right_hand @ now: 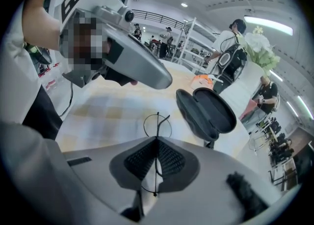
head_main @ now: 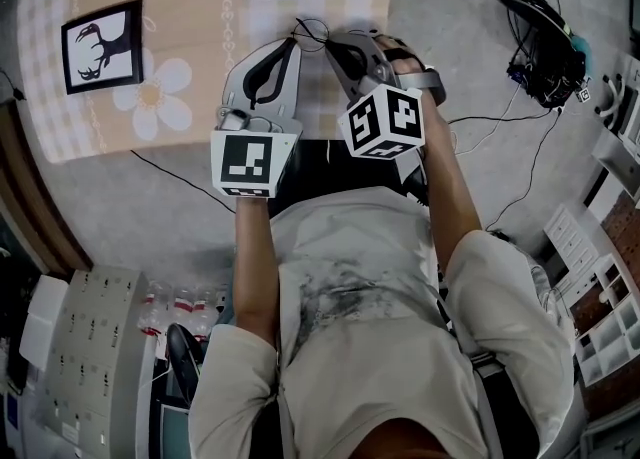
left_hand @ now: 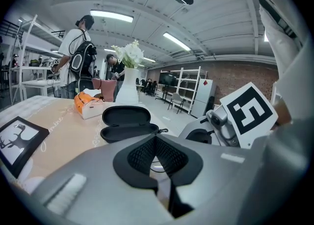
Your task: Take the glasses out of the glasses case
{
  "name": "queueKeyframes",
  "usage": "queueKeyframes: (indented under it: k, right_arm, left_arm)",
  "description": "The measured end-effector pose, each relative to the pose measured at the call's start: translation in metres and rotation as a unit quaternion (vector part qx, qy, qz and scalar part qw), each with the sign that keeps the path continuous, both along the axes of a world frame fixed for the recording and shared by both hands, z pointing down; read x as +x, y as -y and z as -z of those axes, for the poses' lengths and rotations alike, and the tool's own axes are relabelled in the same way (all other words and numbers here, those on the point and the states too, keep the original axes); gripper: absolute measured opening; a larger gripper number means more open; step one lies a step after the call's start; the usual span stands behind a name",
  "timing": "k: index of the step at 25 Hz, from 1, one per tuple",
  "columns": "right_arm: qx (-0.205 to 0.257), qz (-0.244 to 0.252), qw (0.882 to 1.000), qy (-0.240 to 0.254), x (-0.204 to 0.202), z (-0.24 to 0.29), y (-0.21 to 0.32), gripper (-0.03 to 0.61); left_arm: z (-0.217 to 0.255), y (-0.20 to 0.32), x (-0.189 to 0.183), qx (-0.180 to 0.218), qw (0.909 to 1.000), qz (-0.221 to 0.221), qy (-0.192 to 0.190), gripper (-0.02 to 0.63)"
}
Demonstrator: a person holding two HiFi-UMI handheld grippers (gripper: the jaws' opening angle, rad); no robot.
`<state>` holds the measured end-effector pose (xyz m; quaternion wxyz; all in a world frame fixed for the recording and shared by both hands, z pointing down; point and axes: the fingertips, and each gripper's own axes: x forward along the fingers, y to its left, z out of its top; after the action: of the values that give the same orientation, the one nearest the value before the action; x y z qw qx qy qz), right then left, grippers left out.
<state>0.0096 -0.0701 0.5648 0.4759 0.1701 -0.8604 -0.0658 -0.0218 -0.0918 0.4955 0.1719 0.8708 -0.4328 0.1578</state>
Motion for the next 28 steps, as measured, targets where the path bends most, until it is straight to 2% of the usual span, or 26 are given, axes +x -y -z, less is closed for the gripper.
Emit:
queueKeyframes:
  k: [12,28]
  right_arm:
    - [-0.001,-0.008,1.0,0.002,0.007,0.001,-0.002,0.02]
    - [0.015,-0.016,1.0,0.008,0.012,0.012,-0.001,0.1]
  left_arm:
    - [0.001,0.0,0.012,0.001,0.9999,-0.015,-0.002,0.008]
    - [0.007,-0.003,0.016,0.009,0.9998,-0.02,-0.001,0.008]
